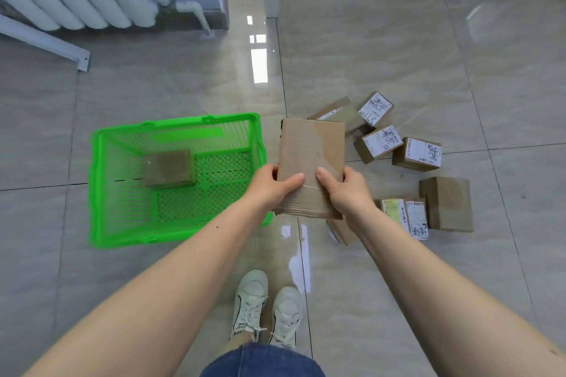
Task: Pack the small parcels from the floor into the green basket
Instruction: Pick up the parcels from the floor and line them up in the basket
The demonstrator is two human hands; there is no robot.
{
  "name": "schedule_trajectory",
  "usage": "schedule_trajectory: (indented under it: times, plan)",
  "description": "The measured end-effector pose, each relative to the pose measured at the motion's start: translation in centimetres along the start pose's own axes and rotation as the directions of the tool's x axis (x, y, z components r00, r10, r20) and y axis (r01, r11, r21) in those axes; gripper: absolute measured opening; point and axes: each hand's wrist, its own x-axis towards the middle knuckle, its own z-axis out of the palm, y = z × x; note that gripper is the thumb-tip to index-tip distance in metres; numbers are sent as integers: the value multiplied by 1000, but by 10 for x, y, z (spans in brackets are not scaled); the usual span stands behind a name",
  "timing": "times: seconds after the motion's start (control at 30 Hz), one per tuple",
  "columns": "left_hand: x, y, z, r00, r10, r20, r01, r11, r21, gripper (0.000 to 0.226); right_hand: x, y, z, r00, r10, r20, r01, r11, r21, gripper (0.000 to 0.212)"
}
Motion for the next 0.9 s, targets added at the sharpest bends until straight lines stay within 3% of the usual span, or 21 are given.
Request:
schedule_trajectory:
  times: [0.1,0.23,0.37,0.5,0.6,0.77,0.9]
  plan:
    - [-26,16,-41,999,-2,-52,0,999,-42,35,-27,-38,17,997,-53,48,55,997,-49,43]
    - [-45,20,-95,990,-85,-111,73,991,-109,69,-53,-78,45,985,-85,152,106,985,-137,37]
    - [-57,16,-146,989,-107,-97,81,968,-237,134,-68,-113,86,975,-109,193,152,963,-223,47]
    - [-53,4,-196,997,-53,-60,30,942,-335,147,-67,-138,131,959,-155,237,232,911,-341,44]
    - [-43,-5,-223,996,-65,-66,38,936,-351,132,-54,-147,160,954,-182,238,277,838,-471,52]
    - [-2,-40,-234,979,-118,-165,52,931,-361,57,-26,-118,196,985,-93,149,160,821,-549,53]
    - [44,-84,-232,943,-84,-322,67,996,-64,45,7,-85,218,993,-109,46,116,831,-544,55]
